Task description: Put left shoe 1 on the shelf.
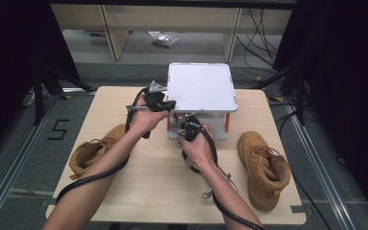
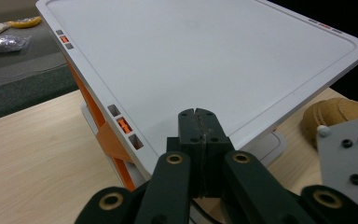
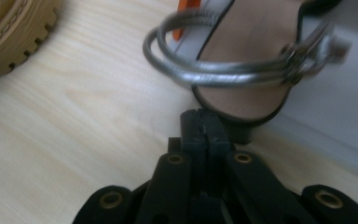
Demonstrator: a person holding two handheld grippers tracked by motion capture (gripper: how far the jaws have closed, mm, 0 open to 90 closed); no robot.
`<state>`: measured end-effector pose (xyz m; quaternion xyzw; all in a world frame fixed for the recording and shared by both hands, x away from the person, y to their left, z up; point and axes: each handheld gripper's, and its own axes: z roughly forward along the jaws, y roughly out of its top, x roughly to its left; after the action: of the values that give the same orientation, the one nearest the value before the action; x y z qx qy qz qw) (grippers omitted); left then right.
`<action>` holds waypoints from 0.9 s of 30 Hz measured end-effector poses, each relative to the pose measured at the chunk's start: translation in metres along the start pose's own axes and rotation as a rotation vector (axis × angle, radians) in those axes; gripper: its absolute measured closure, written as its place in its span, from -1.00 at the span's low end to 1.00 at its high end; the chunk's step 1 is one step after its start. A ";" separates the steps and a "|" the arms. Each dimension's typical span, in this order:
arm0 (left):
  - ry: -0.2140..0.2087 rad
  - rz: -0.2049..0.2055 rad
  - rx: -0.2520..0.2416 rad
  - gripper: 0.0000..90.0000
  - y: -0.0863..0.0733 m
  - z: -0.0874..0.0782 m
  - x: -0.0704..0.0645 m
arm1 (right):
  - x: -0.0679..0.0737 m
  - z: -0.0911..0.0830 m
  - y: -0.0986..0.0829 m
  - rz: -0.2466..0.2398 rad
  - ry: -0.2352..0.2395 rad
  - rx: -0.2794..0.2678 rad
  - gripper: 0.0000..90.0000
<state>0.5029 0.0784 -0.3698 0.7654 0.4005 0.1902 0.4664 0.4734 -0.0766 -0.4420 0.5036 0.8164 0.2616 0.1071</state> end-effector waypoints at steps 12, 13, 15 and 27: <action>0.004 0.011 0.006 0.99 0.001 0.000 0.000 | 0.004 -0.005 -0.004 -0.011 0.004 0.017 1.00; 0.006 0.011 0.006 0.99 0.001 0.000 -0.001 | 0.003 0.000 -0.007 0.002 0.005 0.035 1.00; 0.004 0.009 0.005 0.99 0.001 0.000 0.000 | 0.000 0.002 -0.008 -0.037 -0.002 0.047 1.00; 0.002 0.006 0.003 0.99 0.000 0.000 0.000 | -0.001 0.018 -0.006 -0.047 -0.059 -0.017 1.00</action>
<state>0.5030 0.0781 -0.3694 0.7672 0.3990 0.1915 0.4643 0.4772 -0.0738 -0.4607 0.4907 0.8224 0.2508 0.1413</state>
